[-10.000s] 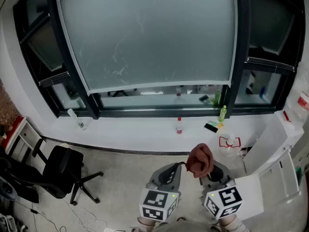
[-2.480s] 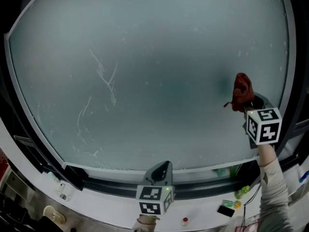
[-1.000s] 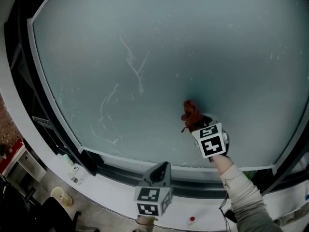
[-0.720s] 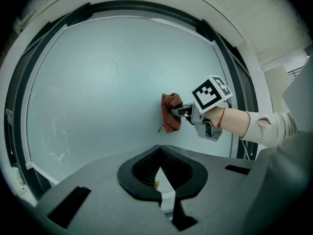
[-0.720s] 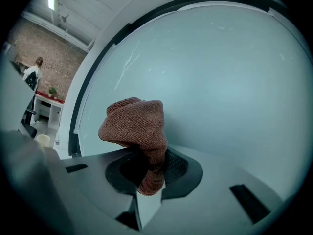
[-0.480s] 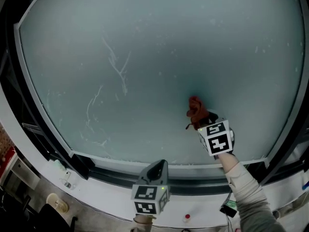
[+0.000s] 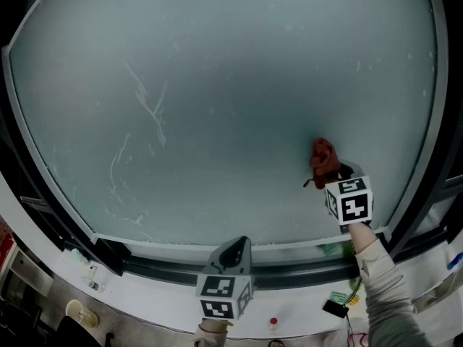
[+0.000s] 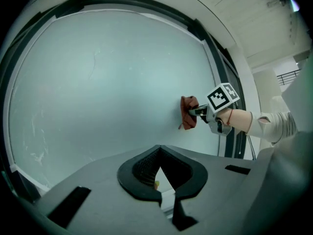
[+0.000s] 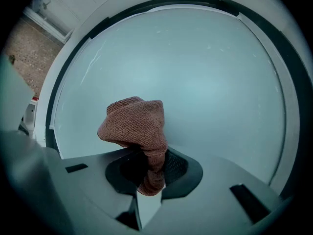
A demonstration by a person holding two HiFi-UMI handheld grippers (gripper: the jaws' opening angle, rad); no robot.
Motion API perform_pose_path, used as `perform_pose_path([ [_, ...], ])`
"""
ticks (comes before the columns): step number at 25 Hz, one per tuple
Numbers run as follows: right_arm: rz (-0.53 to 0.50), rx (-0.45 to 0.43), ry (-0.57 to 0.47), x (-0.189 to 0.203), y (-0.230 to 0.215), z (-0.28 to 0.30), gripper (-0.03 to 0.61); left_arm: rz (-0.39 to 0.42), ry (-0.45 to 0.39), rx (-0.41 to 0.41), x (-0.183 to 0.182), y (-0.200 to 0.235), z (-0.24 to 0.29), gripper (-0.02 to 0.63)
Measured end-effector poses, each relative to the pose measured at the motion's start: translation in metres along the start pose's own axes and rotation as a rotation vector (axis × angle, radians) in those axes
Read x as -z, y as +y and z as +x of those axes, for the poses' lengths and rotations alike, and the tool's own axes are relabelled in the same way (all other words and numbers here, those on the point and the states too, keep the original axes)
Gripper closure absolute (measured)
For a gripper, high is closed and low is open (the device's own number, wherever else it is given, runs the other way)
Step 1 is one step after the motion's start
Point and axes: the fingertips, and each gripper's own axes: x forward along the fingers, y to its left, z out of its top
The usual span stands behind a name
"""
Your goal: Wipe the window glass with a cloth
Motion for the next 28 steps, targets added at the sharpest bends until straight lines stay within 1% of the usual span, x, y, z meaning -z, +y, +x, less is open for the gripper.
perform_pose_path([
  [10,0.045,0.139,0.051,0.036,-0.075,-0.021,0.531,0.003,0.012,0.03,0.002,-0.015,0.01,0.609],
  [16,0.064,0.194,0.074,0.05,-0.103,-0.029,0.531,0.006,0.017,0.035,0.004,-0.019,0.011,0.609],
  [22,0.073,0.198,0.072,0.053,-0.099,-0.038,0.531,0.0,0.019,0.033,0.007,-0.019,0.004,0.609],
  [25,0.081,0.177,0.053,0.049,-0.084,-0.049,0.531,-0.001,0.018,0.034,0.01,-0.019,-0.002,0.609],
  [28,0.085,0.145,0.039,0.049,-0.06,-0.063,0.531,-0.014,0.019,0.031,0.015,-0.018,-0.012,0.609],
])
